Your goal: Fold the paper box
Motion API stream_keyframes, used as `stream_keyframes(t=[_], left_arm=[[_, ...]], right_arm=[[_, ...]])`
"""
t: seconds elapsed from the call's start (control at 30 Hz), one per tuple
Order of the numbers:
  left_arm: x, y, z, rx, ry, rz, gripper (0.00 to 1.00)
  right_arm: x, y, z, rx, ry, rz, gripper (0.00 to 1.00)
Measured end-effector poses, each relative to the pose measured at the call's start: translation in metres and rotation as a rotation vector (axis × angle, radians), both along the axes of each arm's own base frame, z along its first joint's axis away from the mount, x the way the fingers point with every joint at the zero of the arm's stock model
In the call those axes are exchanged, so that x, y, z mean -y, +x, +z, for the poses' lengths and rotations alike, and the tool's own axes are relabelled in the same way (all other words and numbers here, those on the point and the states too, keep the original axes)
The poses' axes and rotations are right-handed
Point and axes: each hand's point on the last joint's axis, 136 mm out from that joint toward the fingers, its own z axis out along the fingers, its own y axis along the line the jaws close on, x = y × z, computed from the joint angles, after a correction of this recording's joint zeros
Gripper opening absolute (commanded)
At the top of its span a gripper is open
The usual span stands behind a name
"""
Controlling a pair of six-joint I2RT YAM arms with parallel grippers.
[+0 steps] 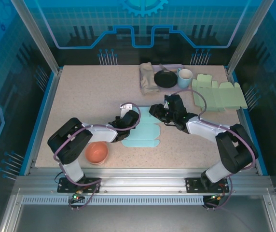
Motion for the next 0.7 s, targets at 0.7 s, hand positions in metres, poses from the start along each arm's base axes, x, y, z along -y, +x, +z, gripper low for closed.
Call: stream_keyframes(t=[0.7], left_arm=[[0.002, 0.003, 0.0, -0.004, -0.01, 0.011, 0.04]], right_arm=[[0.045, -0.016, -0.01, 0.033, -0.262, -0.003, 0.23]])
